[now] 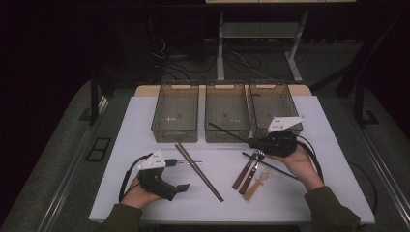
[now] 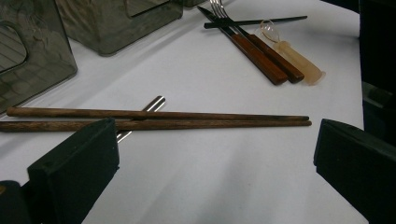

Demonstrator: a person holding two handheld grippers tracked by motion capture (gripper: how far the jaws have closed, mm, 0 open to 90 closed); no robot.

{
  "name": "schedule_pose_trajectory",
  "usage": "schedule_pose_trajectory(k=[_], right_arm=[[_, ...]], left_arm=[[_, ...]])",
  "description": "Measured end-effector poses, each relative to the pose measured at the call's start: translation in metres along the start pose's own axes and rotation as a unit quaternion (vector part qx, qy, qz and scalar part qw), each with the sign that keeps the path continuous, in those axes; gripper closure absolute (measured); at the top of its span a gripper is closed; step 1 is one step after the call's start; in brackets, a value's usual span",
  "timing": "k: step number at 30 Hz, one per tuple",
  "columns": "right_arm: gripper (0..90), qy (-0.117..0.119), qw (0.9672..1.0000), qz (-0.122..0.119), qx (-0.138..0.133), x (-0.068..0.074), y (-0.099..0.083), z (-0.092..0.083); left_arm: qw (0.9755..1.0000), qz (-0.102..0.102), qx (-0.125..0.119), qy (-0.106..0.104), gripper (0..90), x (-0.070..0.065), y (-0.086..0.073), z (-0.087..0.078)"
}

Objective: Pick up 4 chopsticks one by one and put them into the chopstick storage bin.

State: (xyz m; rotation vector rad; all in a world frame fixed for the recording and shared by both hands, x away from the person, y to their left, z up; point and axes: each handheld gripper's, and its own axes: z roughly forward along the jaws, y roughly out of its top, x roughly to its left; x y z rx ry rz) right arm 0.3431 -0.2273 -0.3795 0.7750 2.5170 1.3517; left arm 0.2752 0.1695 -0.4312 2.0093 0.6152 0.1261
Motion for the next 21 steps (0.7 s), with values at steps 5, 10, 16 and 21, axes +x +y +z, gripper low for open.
schedule_pose_trajectory(k=[5,10,16,21], right_arm=[[86.0,-0.001,1.0,-0.001,-0.003,0.002,0.007,0.005],[86.0,0.001,1.0,-0.003,-0.007,0.005,0.012,0.012],[86.0,-0.004,1.0,-0.004,-0.002,0.006,0.017,0.019],[86.0,0.0,1.0,-0.002,-0.005,0.007,0.021,0.029]], left_arm=[[1.0,0.001,0.001,0.0,0.0,0.0,0.0,0.0],[1.0,-0.001,-0.001,0.0,0.0,-0.001,0.0,0.0],[1.0,-0.002,-0.004,-0.003,0.0,-0.003,0.001,0.001],[1.0,-0.005,-0.008,-0.002,0.0,-0.003,0.0,0.001]])
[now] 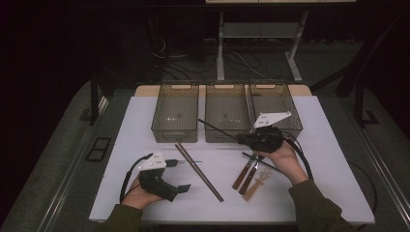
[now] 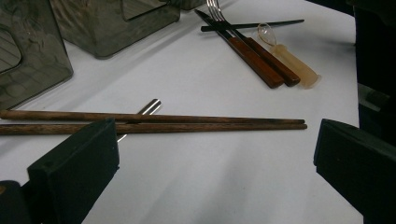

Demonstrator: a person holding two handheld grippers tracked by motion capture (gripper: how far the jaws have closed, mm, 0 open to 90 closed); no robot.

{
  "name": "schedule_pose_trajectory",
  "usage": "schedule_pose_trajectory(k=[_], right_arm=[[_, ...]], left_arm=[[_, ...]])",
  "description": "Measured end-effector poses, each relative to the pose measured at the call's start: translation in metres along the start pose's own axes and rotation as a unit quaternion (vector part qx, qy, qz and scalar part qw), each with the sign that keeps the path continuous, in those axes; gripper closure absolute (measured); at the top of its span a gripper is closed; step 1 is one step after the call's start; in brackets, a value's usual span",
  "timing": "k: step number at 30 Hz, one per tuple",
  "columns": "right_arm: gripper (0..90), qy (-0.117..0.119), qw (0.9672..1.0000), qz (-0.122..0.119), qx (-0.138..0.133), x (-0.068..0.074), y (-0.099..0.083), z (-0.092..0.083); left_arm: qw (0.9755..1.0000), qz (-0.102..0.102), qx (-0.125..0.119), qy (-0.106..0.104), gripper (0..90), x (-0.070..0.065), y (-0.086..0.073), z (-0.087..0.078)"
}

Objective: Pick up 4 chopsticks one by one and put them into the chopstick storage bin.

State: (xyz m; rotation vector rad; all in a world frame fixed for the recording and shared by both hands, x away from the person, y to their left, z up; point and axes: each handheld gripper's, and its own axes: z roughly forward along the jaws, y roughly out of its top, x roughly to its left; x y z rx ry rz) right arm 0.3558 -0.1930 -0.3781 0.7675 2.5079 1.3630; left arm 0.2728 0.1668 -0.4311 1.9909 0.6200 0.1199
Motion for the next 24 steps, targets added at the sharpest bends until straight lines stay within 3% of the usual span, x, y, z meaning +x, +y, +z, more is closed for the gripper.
schedule_pose_trajectory(k=[9,24], right_arm=[[86.0,0.001,1.0,0.006,0.007,0.002,0.013,0.025],[86.0,-0.019,0.9994,0.016,0.023,-0.002,0.043,0.052]], left_arm=[[1.0,-0.002,-0.002,0.001,0.0,-0.001,0.0,-0.001],[1.0,-0.003,-0.004,0.0,0.0,-0.001,0.0,-0.001]])
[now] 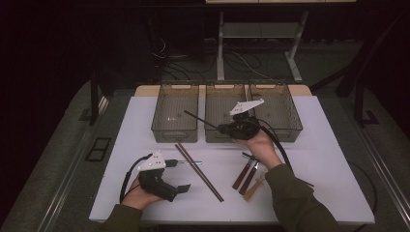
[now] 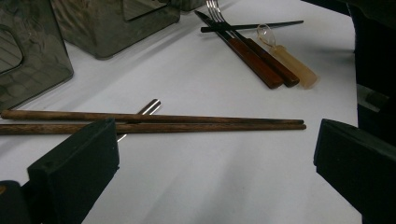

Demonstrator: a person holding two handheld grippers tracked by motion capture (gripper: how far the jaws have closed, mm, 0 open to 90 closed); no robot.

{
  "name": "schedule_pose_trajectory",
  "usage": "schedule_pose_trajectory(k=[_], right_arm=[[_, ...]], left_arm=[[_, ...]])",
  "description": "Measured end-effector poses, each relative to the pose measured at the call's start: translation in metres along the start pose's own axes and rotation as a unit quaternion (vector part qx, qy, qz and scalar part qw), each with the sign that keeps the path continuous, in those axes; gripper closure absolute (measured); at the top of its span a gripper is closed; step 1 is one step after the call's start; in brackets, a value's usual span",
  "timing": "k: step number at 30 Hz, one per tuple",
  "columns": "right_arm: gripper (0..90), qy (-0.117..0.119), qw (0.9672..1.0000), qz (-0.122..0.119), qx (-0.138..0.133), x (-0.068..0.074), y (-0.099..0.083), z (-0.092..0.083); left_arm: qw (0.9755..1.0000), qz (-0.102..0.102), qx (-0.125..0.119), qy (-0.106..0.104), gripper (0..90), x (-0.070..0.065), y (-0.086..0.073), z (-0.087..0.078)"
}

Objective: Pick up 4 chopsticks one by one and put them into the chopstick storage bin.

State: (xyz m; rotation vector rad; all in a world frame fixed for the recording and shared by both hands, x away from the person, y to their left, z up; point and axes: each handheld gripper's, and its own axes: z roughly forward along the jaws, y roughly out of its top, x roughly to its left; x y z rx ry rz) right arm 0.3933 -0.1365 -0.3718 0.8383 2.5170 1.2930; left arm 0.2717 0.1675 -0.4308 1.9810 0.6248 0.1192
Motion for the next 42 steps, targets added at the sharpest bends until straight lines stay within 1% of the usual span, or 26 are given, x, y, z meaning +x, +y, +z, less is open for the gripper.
schedule_pose_trajectory(k=[3,7,10,13,14,16,25,28,29,31,34,37,39,42], right_arm=[[85.9,0.001,1.0,0.005,0.001,-0.001,0.007,0.005],[86.0,-0.003,0.9999,0.009,0.007,-0.003,0.014,0.012],[85.9,-0.005,0.9999,0.012,0.008,-0.003,0.02,0.018],[85.9,-0.006,0.9998,0.015,0.01,-0.003,0.027,0.024],[86.0,-0.007,0.9997,0.022,0.012,-0.002,0.029,0.026],[85.9,-0.008,0.9997,0.019,0.011,-0.003,0.033,0.03],[85.9,-0.015,0.9995,0.023,0.017,-0.003,0.052,0.048],[85.9,-0.02,0.9993,0.024,0.022,-0.002,0.059,0.056],[85.9,-0.025,0.999,0.027,0.027,-0.002,0.063,0.061],[85.9,-0.026,0.9989,0.029,0.028,-0.002,0.065,0.064],[85.9,-0.034,0.9984,0.033,0.03,-0.003,0.071,0.073],[85.9,-0.034,0.9981,0.037,0.035,-0.003,0.076,0.083],[85.9,-0.037,0.9979,0.036,0.038,-0.004,0.079,0.088],[85.9,-0.036,0.9977,0.042,0.037,-0.005,0.083,0.096]], left_arm=[[1.0,0.001,0.0,-0.001,0.0,0.0,0.0,0.0],[1.0,0.003,0.001,-0.002,0.0,0.0,0.0,0.0],[1.0,0.001,0.002,-0.003,0.0,0.0,0.0,0.0],[1.0,0.005,0.002,-0.003,0.0,0.0,0.0,0.0],[1.0,0.006,0.004,-0.003,0.0,0.0,0.0,0.0],[1.0,0.007,0.006,-0.003,0.0,0.0,0.0,0.0],[0.9999,0.008,0.007,-0.003,0.0,-0.001,0.0,0.0],[1.0,0.007,0.005,-0.003,0.0,-0.001,0.0,0.001],[1.0,0.007,0.004,-0.003,0.0,-0.001,0.0,0.001],[1.0,0.006,0.001,-0.005,0.0,-0.001,0.0,0.001],[0.9999,0.01,0.005,-0.005,0.0,-0.001,0.0,0.0],[0.9999,0.009,0.004,-0.006,0.0,-0.001,0.0,0.0],[1.0,0.007,0.001,-0.006,0.0,-0.001,0.001,-0.001],[1.0,0.005,0.001,-0.006,0.0,-0.001,0.001,-0.001]])
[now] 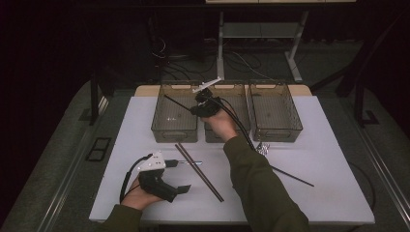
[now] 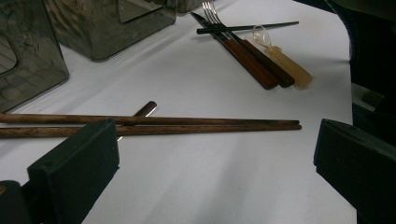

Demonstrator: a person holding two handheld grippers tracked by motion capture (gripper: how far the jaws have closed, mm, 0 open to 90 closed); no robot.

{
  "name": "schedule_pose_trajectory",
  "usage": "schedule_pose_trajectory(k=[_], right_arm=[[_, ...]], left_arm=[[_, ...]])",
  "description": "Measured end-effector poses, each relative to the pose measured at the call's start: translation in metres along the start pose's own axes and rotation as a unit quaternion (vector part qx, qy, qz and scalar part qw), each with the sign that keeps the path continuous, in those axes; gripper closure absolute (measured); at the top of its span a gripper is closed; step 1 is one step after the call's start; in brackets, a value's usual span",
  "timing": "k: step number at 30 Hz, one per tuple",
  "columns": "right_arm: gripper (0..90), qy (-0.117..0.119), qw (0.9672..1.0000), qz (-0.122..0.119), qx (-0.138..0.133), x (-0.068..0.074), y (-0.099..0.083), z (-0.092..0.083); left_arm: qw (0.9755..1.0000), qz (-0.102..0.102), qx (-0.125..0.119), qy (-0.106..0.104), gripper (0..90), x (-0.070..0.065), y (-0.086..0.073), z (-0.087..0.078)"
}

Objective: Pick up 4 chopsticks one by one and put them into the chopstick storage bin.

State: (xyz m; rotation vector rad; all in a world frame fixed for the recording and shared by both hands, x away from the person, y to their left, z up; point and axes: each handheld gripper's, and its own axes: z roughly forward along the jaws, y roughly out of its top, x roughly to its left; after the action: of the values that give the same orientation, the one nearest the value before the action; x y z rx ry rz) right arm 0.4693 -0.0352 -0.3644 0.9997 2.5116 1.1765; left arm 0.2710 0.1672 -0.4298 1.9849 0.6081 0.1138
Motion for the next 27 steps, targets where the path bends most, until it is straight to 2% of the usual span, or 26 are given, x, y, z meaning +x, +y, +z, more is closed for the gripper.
schedule_pose_trajectory(k=[6,17,18,19,20,27], right_arm=[[85.8,-0.008,0.9999,0.005,0.011,0.002,0.008,0.014],[85.0,-0.019,0.9995,-0.001,0.026,0.007,0.015,0.034],[84.0,-0.016,0.9996,0.0,0.023,0.007,0.015,0.035],[78.2,-0.018,0.9997,0.001,0.019,0.007,0.015,0.035],[76.4,-0.023,0.9996,0.0,0.015,0.007,0.015,0.035],[66.3,-0.02,0.9998,0.002,0.008,0.006,0.016,0.028]], left_arm=[[1.0,0.004,-0.001,0.0,0.0,0.0,0.001,0.001],[1.0,0.003,-0.002,-0.003,0.0,0.0,0.002,0.0],[1.0,0.003,-0.002,-0.003,0.0,0.0,0.002,0.0],[1.0,0.003,-0.002,-0.003,0.0,0.0,0.001,0.001],[1.0,0.003,-0.002,-0.002,0.0,0.0,0.001,0.001],[1.0,0.003,-0.001,-0.002,0.0,0.0,0.002,0.001]])
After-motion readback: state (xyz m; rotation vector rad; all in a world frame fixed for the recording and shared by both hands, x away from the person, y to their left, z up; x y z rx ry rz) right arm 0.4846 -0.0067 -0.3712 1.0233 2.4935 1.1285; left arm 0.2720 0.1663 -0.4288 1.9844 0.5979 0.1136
